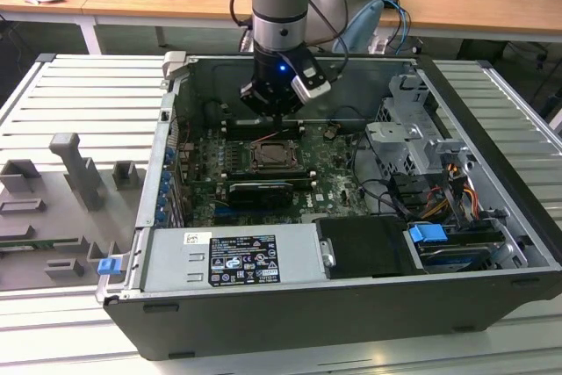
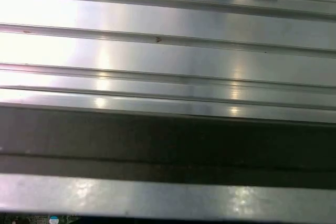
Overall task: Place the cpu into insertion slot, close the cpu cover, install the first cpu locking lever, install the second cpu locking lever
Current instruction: 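Install the first cpu locking lever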
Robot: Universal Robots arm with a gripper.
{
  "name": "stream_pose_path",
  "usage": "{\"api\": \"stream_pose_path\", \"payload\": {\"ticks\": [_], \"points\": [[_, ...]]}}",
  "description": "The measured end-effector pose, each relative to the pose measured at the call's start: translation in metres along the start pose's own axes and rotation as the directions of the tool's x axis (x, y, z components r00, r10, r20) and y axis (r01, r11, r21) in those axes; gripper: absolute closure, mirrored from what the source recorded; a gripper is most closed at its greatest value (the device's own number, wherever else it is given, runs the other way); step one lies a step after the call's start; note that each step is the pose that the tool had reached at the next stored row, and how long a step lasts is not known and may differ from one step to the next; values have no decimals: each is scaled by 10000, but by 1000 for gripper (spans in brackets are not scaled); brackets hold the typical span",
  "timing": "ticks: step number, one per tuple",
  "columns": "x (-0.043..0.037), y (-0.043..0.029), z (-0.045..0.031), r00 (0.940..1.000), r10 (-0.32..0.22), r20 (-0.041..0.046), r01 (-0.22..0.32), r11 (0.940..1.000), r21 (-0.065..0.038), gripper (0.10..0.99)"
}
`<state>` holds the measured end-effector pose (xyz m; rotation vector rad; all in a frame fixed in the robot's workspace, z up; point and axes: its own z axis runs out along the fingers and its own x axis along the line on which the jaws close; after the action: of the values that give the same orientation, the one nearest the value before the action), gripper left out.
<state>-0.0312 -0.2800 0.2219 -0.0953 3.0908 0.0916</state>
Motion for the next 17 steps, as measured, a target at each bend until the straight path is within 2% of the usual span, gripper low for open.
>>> {"api": "stream_pose_path", "payload": {"ticks": [3, 6, 12, 17], "points": [[-24, -3, 29, 10000, 1, -54, -1, 10000, -3, 980], [-47, -6, 50, 10000, 1, -62, -1, 10000, -4, 980], [-54, -12, 144, 10000, 1, -63, -1, 10000, 5, 980], [-56, -15, 181, 10000, -4, -71, 5, 9999, 131, 980]]}}
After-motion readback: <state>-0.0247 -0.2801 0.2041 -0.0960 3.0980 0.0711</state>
